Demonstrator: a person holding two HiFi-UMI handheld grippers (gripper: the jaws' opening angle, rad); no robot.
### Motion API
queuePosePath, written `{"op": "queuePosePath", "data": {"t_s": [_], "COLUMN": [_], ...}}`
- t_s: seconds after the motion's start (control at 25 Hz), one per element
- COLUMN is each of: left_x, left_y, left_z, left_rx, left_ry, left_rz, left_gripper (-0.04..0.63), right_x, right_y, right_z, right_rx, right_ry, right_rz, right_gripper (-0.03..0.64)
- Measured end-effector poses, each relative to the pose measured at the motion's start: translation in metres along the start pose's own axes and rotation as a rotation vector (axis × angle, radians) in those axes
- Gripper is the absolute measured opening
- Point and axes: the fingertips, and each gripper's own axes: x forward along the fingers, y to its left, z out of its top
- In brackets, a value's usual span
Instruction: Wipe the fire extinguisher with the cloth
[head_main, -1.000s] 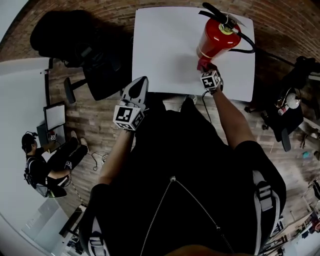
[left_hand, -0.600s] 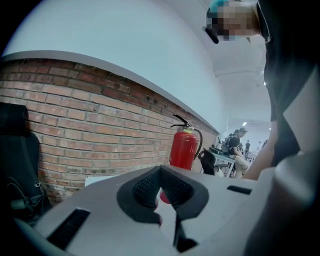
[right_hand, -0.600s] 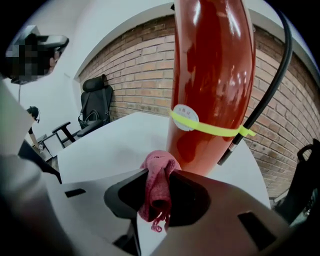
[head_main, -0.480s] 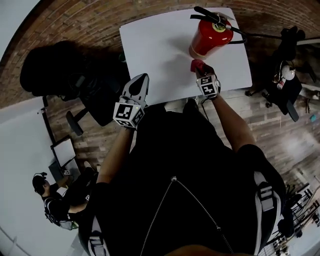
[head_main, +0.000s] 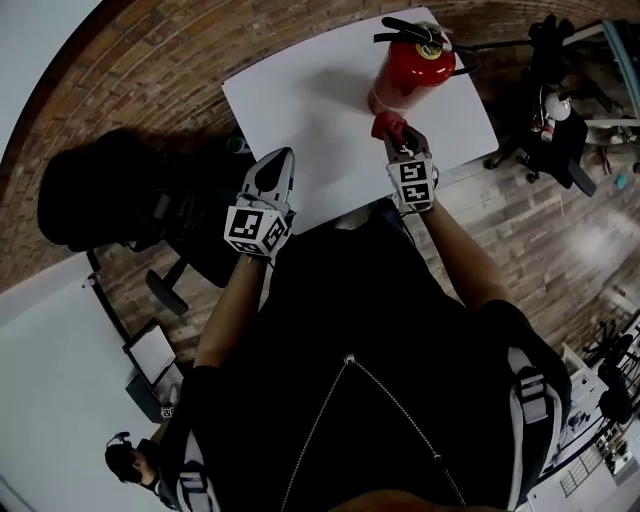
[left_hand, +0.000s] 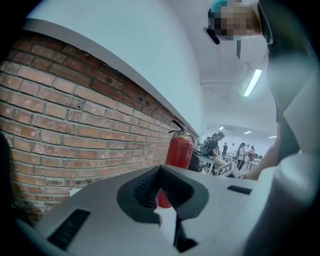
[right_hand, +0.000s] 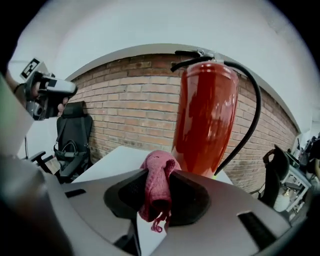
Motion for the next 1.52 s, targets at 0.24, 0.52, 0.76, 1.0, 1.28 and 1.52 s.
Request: {"op": "queuePosePath", "data": {"t_s": [0.24,0.52,0.76,1.0,1.28,1.52], "left_x": [-0.012,-0.023,-0.026,-0.027,-0.026,-0.025], "left_y": [0.022,0.041,0.045,0.047,0.053,0.055], "left_z": [-0.003,-0.006,-0.007,-0.003,-0.003,-0.006], "left_rx": [0.0,0.0,-0.01,-0.013,-0.017,-0.023], "left_ry": [0.01,0.024,0.023,0.018,0.015,0.019], "left_rz": [-0.061,-0.127,-0.167,-0.175,-0.153,-0.135], "left_gripper": [0.017,0.017,0.017,0.017,0.017,0.017], "right_x": [-0.027,-0.053,-0.067,-0.062,-0.051,-0.048], "right_y": [0.008,-0.005,-0.023,-0.037,-0.04,-0.041], "right_z": [0.061,0.124,0.152,0.164,0.161,0.15], "right_rx": [0.036,0.055,0.063,0.053,0.038,0.068], "right_ry": [-0.126,-0.233,-0.269,-0.271,-0.262,-0.242], "right_rz": [-0.127,-0.296,-0.393,-0.43,-0.455,-0.46], "right_gripper": [0.104,0.104,0.104,0.104,0.104,0.104]}}
